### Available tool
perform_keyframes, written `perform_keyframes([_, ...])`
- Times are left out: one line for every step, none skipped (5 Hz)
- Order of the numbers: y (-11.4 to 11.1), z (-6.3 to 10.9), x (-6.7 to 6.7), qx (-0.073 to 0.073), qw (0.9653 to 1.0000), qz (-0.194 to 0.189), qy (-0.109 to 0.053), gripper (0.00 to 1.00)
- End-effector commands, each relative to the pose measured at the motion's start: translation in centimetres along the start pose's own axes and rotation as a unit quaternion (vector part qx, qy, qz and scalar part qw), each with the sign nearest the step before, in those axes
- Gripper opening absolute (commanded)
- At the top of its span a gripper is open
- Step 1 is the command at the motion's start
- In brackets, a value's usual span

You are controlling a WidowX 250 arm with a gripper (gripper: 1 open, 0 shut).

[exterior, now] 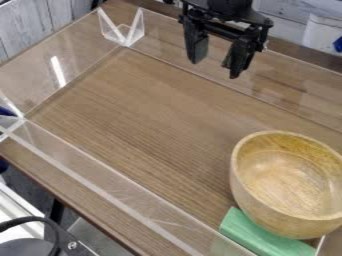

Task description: Put the green block in the brown bowl

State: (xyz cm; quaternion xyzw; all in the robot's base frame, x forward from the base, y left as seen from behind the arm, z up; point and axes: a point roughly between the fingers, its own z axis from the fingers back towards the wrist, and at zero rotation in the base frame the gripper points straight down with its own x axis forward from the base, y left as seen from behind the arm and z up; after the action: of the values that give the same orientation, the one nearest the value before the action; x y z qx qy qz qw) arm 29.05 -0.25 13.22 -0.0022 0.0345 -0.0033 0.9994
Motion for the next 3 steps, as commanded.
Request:
perform_keyframes([-0.3,-1.0,-0.4,0.000,0.9999,-0.004,0.015,1.00])
perform_keyframes([-2.2,-1.8,-2.5,0.000,0.9990,-0.038,0.023,1.00])
perform_keyframes([-4.1,-2.2,-4.3,-0.001,0.9965,-0.080,0.024,1.00])
